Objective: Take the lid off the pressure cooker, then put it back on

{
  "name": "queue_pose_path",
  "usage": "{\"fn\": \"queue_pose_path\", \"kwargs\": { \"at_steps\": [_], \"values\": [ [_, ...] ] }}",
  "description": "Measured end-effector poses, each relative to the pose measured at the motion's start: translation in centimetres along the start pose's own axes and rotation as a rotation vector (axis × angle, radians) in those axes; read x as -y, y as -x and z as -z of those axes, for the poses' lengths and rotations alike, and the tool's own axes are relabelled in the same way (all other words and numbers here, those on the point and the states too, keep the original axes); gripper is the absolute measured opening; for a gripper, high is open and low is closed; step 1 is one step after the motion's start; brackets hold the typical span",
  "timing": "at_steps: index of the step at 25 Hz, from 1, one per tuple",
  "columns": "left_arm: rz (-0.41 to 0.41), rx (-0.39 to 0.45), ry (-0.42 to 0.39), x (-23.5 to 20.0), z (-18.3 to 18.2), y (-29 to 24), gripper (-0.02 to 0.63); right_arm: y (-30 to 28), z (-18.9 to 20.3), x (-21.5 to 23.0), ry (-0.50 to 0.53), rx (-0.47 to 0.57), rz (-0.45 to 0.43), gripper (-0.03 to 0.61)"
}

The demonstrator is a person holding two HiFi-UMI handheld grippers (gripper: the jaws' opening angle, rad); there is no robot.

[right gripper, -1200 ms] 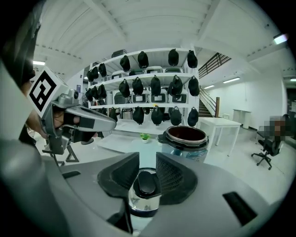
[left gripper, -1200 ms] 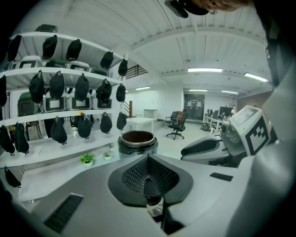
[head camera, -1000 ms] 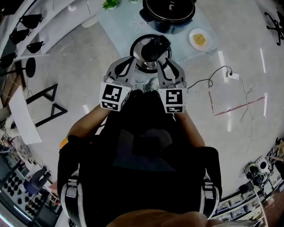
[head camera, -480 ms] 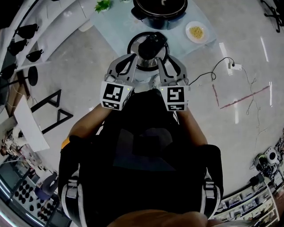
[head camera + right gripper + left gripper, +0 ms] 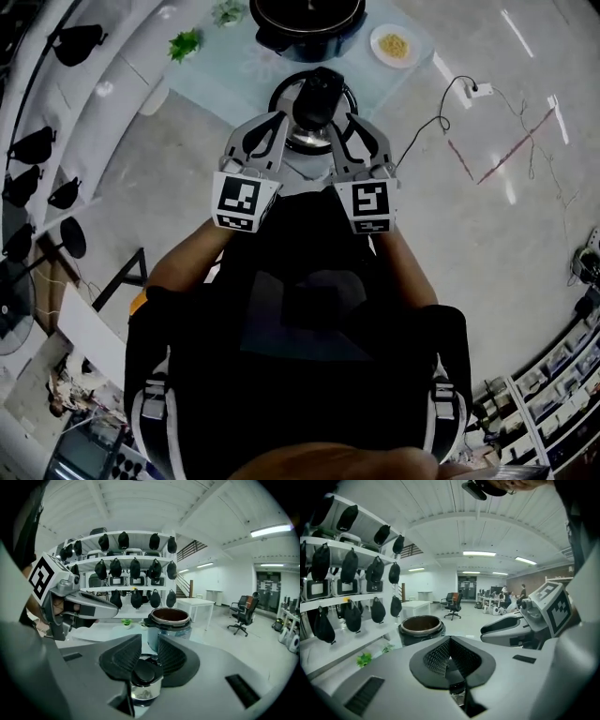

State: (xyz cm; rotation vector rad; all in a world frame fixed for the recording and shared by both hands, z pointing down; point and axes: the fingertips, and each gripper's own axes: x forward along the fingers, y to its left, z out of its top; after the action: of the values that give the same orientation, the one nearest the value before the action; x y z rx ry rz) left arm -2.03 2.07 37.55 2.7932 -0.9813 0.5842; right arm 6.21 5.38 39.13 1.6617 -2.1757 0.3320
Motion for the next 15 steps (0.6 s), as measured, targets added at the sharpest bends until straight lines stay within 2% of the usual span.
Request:
{"fn": "queue_pose_path", "kwargs": {
  "at_steps": [6, 15],
  "values": [
    [0.142, 0.038, -0.053, -3.4, 0.4, 2.0, 0.008, -0.6, 0.1, -4.3, -0.110, -0.013, 0.154, 0.120],
    [0.284, 0.045, -0.077, -5.1, 2.5, 5.7, 0.008, -0.6, -0.2, -9.7, -0.096, -0.003, 0.242, 0.161]
  ]
}}
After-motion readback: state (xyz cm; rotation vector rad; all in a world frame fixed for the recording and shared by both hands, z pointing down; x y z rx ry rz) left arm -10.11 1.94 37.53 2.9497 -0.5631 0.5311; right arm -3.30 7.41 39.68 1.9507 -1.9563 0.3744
